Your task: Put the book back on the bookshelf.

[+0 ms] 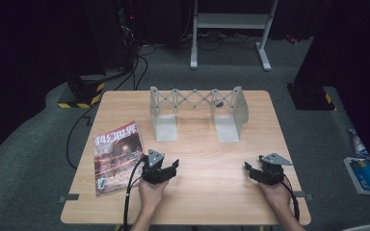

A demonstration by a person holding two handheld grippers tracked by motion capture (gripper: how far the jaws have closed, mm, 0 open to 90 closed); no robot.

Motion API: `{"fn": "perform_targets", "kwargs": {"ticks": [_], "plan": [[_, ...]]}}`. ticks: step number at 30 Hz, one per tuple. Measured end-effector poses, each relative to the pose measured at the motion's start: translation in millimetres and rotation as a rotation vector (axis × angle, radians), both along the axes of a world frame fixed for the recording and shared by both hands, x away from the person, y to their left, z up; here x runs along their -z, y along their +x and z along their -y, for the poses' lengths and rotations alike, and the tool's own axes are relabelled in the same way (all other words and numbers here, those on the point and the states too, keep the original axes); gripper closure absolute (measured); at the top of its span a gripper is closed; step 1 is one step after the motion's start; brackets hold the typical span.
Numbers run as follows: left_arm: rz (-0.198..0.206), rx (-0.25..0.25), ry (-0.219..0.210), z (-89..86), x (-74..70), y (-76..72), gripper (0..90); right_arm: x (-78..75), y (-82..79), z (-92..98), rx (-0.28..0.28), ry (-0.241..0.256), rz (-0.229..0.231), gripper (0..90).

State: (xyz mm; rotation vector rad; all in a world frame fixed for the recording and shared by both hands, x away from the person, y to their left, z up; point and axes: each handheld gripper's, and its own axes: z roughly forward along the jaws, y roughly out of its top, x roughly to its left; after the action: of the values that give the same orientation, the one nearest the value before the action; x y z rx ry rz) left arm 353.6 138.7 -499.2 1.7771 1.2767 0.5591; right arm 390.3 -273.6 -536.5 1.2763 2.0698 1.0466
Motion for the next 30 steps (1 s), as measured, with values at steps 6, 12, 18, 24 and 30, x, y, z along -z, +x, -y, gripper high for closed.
{"fn": "perform_targets", "kwargs": {"ticks": [6, 12, 18, 24, 30], "plan": [[0.012, -0.083, -0.056, -32.1, -10.0, -12.4, 34.8, 0.0, -0.1, -0.1, 0.001, 0.000, 0.000, 30.0], [0.031, -0.153, -0.082, -71.7, -17.3, -18.6, 30.0, 0.4, -1.2, 0.4, -0.002, -0.005, 0.006, 29.9], [0.006, -0.155, -0.066, -97.3, -15.8, -15.3, 31.5, 0.6, -1.8, 0.0, 0.006, -0.005, 0.008, 29.5], [-0.029, -0.218, -0.053, -116.3, -8.2, -12.4, 31.6, 0.7, -2.0, 0.2, 0.008, -0.006, 0.012, 29.4], [-0.059, -0.290, -0.062, -136.7, -3.8, -14.3, 30.2, 0.8, -2.2, 0.4, 0.007, -0.008, 0.014, 29.5]]}}
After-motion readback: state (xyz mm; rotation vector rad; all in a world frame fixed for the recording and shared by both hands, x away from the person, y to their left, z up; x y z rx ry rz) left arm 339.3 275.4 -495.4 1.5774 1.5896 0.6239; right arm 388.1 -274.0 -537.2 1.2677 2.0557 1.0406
